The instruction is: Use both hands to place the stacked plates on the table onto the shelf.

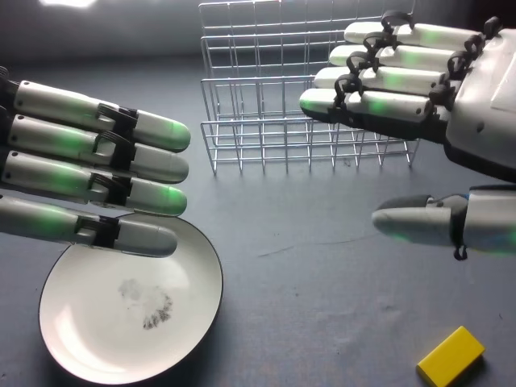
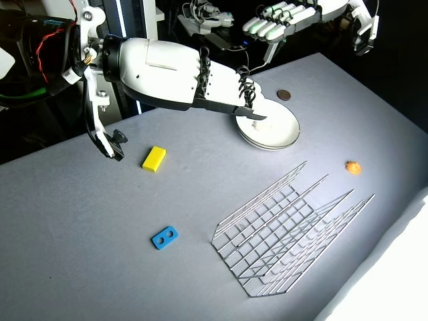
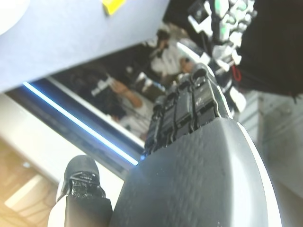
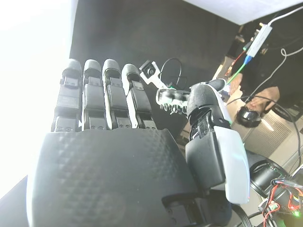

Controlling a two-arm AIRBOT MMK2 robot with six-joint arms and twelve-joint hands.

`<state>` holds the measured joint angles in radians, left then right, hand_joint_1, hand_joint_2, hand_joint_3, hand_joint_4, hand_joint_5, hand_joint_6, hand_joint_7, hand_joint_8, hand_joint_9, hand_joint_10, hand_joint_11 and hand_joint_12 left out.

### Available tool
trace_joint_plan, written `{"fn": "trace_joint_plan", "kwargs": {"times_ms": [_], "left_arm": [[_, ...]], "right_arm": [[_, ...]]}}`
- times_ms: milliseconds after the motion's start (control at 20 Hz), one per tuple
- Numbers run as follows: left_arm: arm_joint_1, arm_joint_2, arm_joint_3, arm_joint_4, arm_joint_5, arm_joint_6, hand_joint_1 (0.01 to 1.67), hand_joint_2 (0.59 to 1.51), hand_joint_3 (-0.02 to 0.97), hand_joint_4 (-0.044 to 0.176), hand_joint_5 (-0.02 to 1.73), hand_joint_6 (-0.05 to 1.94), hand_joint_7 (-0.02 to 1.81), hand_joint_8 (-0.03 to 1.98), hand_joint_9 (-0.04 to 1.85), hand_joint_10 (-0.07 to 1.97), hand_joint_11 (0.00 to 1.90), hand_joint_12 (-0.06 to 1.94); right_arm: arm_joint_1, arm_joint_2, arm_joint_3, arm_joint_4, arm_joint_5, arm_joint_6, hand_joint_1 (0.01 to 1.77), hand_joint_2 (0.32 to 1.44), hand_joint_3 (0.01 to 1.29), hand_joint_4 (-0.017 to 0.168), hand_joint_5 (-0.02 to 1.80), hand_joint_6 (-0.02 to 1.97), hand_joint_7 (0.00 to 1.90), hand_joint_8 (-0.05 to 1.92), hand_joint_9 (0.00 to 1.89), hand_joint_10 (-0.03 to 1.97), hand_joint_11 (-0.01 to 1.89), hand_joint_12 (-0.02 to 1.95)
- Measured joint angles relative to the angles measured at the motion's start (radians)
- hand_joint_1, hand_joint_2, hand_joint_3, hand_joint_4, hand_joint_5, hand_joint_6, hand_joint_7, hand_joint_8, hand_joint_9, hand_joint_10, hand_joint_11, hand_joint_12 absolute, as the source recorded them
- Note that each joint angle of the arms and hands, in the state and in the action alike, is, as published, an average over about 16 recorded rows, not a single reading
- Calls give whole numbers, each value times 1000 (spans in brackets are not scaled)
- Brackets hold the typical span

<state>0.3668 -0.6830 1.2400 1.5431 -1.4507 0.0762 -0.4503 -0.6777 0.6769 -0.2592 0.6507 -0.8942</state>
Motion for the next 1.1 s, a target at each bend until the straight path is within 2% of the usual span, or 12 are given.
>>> {"fn": "trace_joint_plan", "kwargs": {"times_ms": [150, 500, 800, 1100], "left_arm": [[2, 0, 4, 0, -5, -1, 12, 1153, 10, 2, 20, -2, 24, 1, 35, 4, 60, -3], [0, 0, 8, 13, -17, -33, 12, 1154, 9, -1, 20, -11, 21, -14, 15, 6, 17, -12], [-1, 0, 7, 27, -18, -73, 12, 1154, 8, -1, 23, -11, 22, -14, 15, 6, 17, -13], [22, 3, -4, 32, 28, -104, 12, 1156, 7, -1, 21, -10, 21, -14, 14, 6, 16, -13]], "right_arm": [[-9, 0, 0, 16, 26, -15, 580, 1131, 18, 0, 93, 37, 95, 23, 78, 27, 81, 19], [-33, 1, 0, 49, 66, -44, 1018, 1003, 18, -1, 22, 23, 17, 14, 15, 10, 16, 11], [-46, 2, 1, 54, 40, -45, 1084, 993, 18, -1, 21, 23, 12, 14, 13, 10, 15, 9], [-47, 2, 1, 40, 10, -32, 1146, 978, 18, -1, 30, 23, 15, 13, 14, 10, 18, 96]]}}
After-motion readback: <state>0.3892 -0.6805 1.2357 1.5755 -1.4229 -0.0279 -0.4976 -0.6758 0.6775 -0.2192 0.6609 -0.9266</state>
